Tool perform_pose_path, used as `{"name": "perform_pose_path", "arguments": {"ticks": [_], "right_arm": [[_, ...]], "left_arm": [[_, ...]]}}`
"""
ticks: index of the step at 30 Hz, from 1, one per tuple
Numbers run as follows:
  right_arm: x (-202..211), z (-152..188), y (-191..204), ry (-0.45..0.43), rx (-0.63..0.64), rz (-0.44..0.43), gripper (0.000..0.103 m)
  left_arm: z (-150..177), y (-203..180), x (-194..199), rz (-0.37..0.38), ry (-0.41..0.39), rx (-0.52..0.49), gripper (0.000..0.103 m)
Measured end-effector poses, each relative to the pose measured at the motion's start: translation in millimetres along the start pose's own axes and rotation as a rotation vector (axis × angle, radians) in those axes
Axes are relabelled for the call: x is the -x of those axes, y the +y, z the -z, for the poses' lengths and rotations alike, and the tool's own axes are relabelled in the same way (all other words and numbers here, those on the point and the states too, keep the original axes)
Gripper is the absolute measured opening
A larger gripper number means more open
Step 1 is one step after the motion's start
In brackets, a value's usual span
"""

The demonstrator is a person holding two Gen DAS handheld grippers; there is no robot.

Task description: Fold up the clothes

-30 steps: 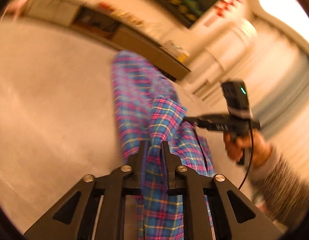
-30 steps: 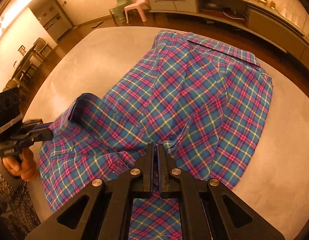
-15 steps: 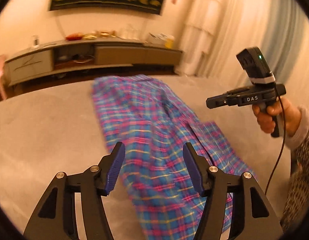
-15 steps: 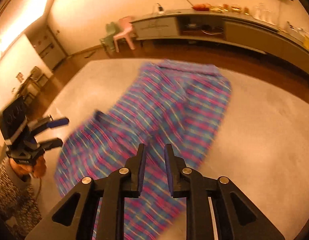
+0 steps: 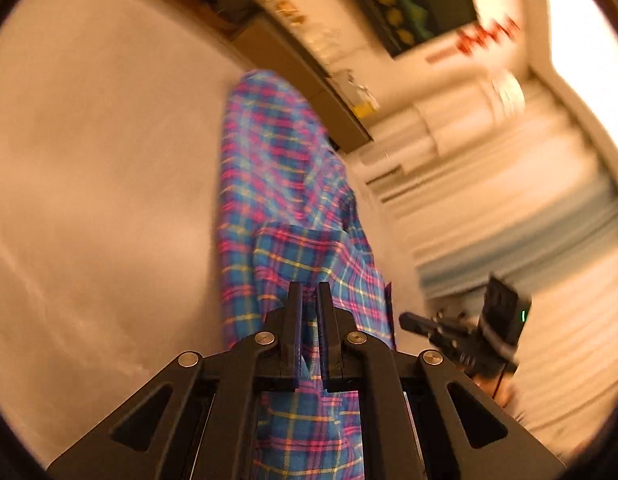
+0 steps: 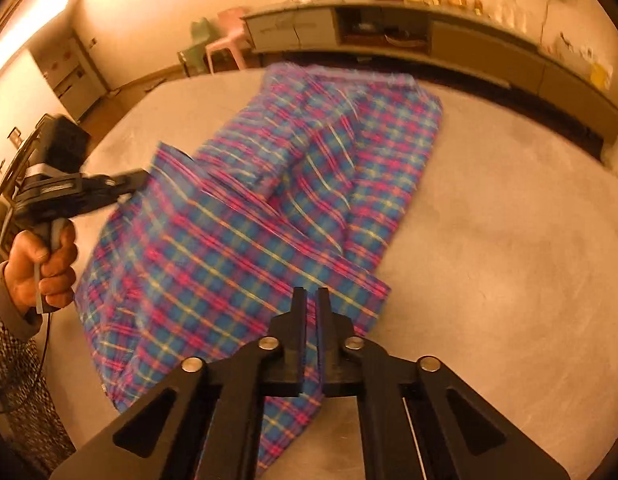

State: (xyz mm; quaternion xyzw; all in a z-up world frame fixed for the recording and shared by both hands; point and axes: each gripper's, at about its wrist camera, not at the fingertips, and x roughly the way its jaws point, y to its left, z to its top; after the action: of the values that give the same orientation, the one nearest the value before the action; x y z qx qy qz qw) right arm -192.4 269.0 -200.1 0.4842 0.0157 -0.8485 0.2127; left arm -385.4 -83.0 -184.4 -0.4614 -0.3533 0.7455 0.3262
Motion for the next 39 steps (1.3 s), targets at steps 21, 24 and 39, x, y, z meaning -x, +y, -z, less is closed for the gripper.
{"name": "perform_pose_path", "arguments": {"ticks": [21, 24, 39], "right_arm": [[15, 19, -2, -0.041, -0.012, -0.012, 0.005], [8, 17, -10, -0.054, -0.024, -0.025, 0.005], [7, 64, 3, 0.117, 0.005, -0.062, 0.005]], "left_arm": [[28, -76, -7, -0.276, 0.025, -0.435, 0.030], [35, -71, -18, -0.356, 0.052, -0.447, 0.030], [99, -75, 12, -0.473, 0.112, -0.395, 0.028]]}}
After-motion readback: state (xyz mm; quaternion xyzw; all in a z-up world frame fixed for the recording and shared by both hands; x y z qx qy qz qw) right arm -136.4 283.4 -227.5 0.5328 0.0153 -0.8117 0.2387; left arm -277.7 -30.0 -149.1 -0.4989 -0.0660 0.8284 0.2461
